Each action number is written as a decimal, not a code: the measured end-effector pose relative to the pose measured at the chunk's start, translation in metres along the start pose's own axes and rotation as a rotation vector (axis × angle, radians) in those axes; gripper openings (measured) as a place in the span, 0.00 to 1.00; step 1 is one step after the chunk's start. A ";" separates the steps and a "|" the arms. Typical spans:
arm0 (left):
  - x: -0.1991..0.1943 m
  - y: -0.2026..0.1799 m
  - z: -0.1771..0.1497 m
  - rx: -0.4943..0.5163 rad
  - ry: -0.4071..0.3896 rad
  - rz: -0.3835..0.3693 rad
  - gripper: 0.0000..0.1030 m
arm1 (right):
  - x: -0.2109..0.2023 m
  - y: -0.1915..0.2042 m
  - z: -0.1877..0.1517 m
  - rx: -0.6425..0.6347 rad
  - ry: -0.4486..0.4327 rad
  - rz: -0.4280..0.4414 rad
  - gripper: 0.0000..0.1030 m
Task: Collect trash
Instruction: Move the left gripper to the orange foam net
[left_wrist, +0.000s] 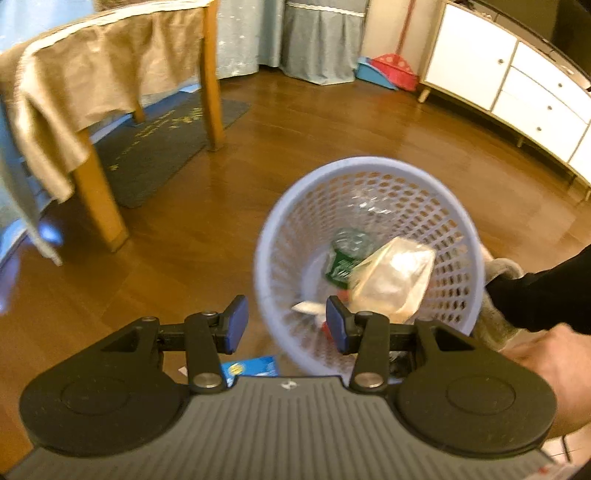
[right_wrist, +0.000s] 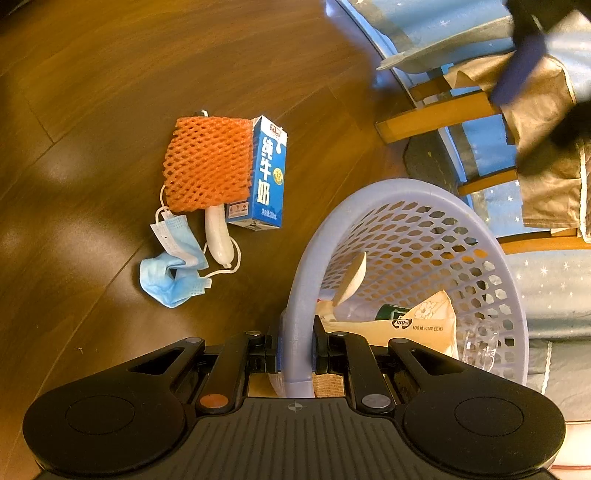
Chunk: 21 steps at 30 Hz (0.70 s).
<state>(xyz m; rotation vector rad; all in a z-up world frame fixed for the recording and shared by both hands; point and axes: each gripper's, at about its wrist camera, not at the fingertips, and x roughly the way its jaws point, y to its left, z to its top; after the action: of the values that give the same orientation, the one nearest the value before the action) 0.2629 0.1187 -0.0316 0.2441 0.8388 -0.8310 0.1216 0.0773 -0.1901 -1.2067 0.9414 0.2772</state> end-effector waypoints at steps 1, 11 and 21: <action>-0.003 0.004 -0.003 -0.006 0.004 0.018 0.40 | 0.000 0.000 0.000 0.000 0.000 0.000 0.10; -0.011 0.043 -0.036 -0.088 0.026 0.119 0.56 | -0.002 0.003 -0.002 -0.011 -0.002 -0.009 0.10; 0.016 0.055 -0.091 -0.078 0.127 0.124 0.61 | -0.001 0.005 -0.001 -0.021 -0.001 -0.025 0.10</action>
<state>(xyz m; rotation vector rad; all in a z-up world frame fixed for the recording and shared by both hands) 0.2579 0.1918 -0.1102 0.2796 0.9633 -0.6708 0.1179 0.0786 -0.1929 -1.2370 0.9236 0.2686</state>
